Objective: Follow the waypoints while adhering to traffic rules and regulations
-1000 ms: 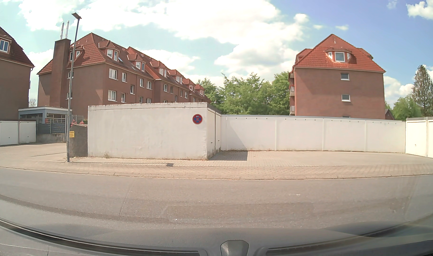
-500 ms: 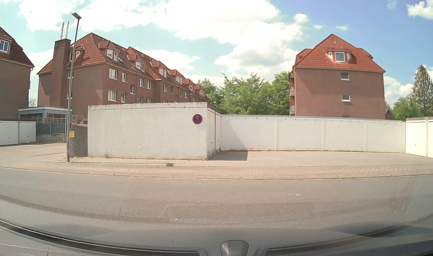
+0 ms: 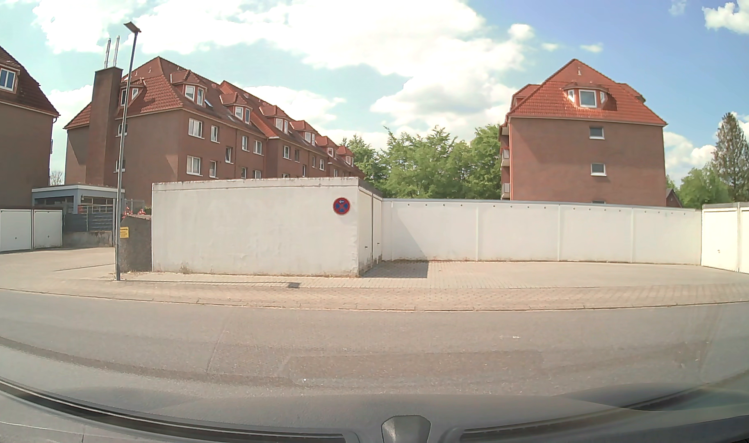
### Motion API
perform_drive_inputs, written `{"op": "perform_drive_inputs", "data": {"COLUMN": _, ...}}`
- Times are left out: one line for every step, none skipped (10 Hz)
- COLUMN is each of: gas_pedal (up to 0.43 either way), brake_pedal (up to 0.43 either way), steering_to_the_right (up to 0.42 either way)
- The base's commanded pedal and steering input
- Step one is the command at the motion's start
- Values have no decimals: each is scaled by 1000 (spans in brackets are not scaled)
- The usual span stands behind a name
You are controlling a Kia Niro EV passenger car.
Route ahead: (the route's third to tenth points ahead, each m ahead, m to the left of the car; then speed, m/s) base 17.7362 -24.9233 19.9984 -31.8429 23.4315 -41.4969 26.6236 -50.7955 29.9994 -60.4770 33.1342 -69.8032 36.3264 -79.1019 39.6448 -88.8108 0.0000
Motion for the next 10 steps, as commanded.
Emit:
{"op": "perform_drive_inputs", "data": {"gas_pedal": 0, "brake_pedal": 85, "steering_to_the_right": 298}}
{"op": "perform_drive_inputs", "data": {"gas_pedal": 0, "brake_pedal": 85, "steering_to_the_right": 299}}
{"op": "perform_drive_inputs", "data": {"gas_pedal": 0, "brake_pedal": 85, "steering_to_the_right": 302}}
{"op": "perform_drive_inputs", "data": {"gas_pedal": 0, "brake_pedal": 85, "steering_to_the_right": 306}}
{"op": "perform_drive_inputs", "data": {"gas_pedal": 0, "brake_pedal": 85, "steering_to_the_right": 317}}
{"op": "perform_drive_inputs", "data": {"gas_pedal": 0, "brake_pedal": 85, "steering_to_the_right": 327}}
{"op": "perform_drive_inputs", "data": {"gas_pedal": 0, "brake_pedal": 85, "steering_to_the_right": 335}}
{"op": "perform_drive_inputs", "data": {"gas_pedal": 0, "brake_pedal": 79, "steering_to_the_right": 341}}
{"op": "perform_drive_inputs", "data": {"gas_pedal": 0, "brake_pedal": 67, "steering_to_the_right": 346}}
{"op": "perform_drive_inputs", "data": {"gas_pedal": 0, "brake_pedal": 67, "steering_to_the_right": 350}}
